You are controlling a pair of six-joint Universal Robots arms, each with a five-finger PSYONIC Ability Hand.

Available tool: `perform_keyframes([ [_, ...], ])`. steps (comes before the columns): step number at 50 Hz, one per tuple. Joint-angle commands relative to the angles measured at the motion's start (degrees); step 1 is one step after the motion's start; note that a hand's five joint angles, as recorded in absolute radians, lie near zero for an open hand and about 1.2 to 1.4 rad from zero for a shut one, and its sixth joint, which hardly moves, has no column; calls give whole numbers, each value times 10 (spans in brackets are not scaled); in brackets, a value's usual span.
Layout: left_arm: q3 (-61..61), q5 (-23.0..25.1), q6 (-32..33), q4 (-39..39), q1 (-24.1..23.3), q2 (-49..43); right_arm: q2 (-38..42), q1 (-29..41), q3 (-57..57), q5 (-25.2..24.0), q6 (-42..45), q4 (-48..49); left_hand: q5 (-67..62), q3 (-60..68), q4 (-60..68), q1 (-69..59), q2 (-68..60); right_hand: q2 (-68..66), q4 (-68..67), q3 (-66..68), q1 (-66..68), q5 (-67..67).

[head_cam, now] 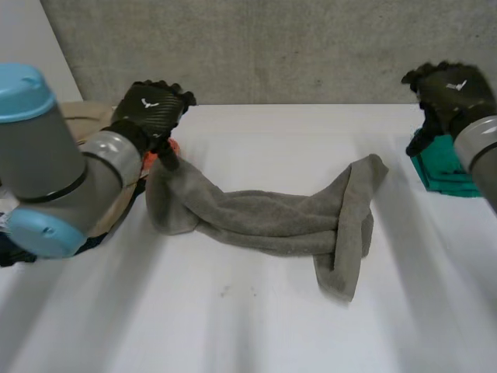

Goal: Fold the laundry.

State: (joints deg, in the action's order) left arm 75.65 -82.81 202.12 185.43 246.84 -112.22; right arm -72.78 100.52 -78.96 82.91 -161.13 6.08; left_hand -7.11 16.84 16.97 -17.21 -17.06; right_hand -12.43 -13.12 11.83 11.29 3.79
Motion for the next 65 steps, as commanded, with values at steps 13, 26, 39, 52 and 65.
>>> perform_keyframes([
  [13,259,4,129,17,53,52,-174,97,-280,-105,152,-182,-182,185,183,-181,-182,-111,-104,117,123,97],
  [26,159,-1,134,39,56,-63,-39,119,-335,-89,171,17,-45,48,47,-44,-46,-64,-57,70,75,50],
  [39,93,2,137,73,45,-123,22,119,-316,-57,266,136,-50,53,52,-49,-51,-617,-610,623,628,603],
  [52,48,3,155,97,30,-172,-1,93,-281,-49,147,142,-101,104,102,-100,-101,-676,-669,682,687,662],
  [65,18,3,175,98,22,-203,-4,4,-249,-31,120,137,-161,164,163,-160,-162,-676,-669,682,687,662],
])
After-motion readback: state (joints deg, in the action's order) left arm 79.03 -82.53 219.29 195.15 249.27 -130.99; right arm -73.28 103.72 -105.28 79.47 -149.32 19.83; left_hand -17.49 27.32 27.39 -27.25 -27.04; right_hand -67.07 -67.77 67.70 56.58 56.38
